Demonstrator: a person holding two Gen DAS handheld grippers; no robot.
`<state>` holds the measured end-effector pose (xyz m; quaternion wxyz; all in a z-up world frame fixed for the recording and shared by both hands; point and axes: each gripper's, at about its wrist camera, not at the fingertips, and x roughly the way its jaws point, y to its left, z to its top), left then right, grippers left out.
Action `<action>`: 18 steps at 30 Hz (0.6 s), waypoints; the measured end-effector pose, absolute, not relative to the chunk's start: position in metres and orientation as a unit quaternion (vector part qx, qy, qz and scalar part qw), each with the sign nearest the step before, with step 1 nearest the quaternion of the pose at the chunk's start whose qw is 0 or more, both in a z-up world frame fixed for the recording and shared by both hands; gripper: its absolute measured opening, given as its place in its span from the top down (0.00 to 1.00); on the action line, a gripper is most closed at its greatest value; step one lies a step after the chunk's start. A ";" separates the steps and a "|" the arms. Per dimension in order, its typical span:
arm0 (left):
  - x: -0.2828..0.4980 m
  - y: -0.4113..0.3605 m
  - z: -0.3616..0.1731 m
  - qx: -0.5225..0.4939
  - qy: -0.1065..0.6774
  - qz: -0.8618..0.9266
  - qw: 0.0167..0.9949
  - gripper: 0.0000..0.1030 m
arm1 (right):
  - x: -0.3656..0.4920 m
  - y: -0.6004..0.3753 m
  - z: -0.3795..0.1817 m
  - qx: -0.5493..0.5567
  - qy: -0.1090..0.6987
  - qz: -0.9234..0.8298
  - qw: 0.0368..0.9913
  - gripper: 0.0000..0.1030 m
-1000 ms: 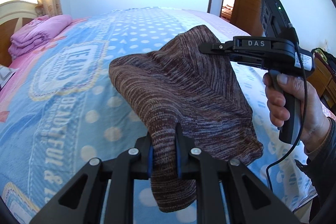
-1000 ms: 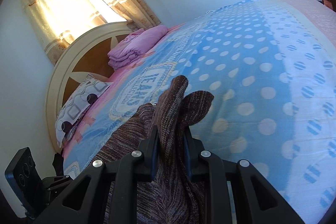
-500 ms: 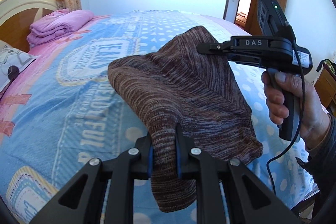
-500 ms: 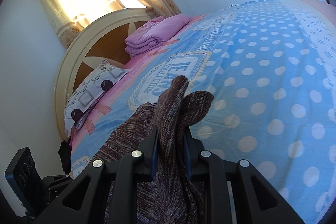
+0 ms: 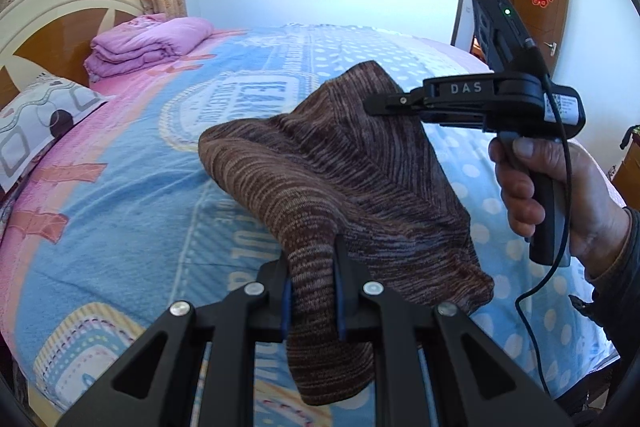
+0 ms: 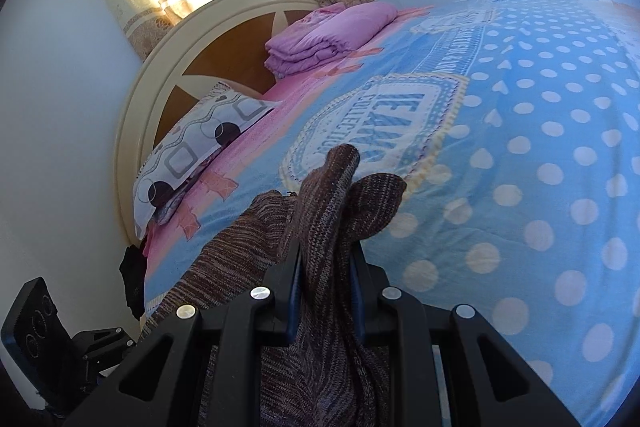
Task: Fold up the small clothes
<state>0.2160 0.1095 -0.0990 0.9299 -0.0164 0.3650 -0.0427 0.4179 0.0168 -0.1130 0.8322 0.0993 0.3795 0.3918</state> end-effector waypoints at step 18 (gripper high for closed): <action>0.208 0.152 -0.120 -0.032 0.371 -0.008 0.928 0.84 | 0.425 0.103 -0.124 0.057 0.410 0.425 0.805 0.80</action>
